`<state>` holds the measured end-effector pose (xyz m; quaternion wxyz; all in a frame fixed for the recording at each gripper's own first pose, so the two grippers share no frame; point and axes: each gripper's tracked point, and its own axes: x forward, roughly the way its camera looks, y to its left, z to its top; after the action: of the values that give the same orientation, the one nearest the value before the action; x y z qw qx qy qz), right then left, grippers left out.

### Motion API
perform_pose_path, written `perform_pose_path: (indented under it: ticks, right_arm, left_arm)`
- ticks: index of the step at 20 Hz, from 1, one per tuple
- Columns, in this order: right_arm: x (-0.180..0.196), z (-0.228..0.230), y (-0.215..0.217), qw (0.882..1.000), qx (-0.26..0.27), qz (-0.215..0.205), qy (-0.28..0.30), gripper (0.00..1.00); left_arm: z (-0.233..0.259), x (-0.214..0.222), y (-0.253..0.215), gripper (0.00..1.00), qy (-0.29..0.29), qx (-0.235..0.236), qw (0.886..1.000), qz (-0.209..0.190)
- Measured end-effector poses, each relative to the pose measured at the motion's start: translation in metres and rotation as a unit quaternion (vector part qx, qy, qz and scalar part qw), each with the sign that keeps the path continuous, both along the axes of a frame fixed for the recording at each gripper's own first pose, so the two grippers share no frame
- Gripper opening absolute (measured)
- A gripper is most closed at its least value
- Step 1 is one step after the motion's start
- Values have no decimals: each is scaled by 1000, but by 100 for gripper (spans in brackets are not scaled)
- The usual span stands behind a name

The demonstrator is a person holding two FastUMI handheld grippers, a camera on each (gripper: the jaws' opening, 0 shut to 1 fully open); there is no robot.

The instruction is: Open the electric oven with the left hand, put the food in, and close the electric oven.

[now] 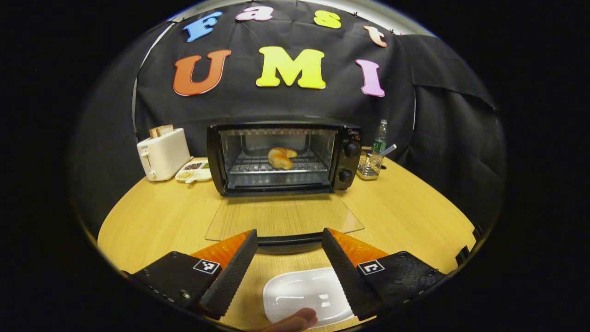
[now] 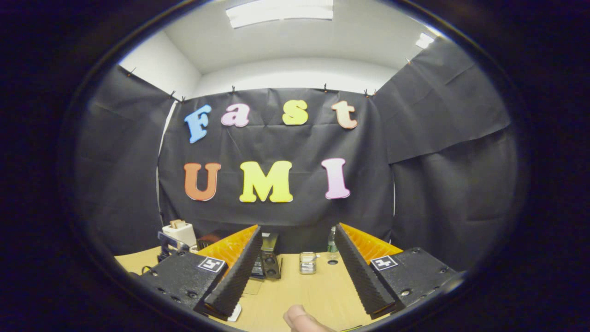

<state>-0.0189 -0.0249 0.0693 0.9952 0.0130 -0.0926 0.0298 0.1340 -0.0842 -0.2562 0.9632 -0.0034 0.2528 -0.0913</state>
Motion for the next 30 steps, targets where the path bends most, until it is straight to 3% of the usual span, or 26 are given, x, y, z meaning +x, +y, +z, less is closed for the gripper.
perform_pose_path:
  ticks: [4, 12, 18, 21, 23, 26, 30]
  right_arm:
    - [-14, 15, -24, 999, -9, -32, -32, 100]
    - [11, -15, -49, 999, 7, -50, 11, 100]
    - [24, -27, -49, 999, 17, -36, 24, 100]
    - [26, -33, -55, 999, 21, -40, 30, 100]
    - [25, -33, -56, 999, 25, -39, 27, 96]
    - [25, -38, -57, 999, 24, -39, 29, 100]
    - [29, -46, -54, 998, 28, -31, 43, 100]
  left_arm:
    - [-29, 10, -3, 93, 38, 26, 999, 9]
    - [-41, 16, -7, 94, 70, 48, 996, 8]
    - [-45, 18, -3, 95, 93, 39, 995, 22]
    - [-25, 34, -3, 95, 50, 44, 997, 25]
    - [-19, 28, 1, 96, 62, 34, 997, 40]
    - [-12, 14, -6, 95, 61, 8, 997, 36]
    - [-25, 5, -9, 94, 81, 18, 996, 26]
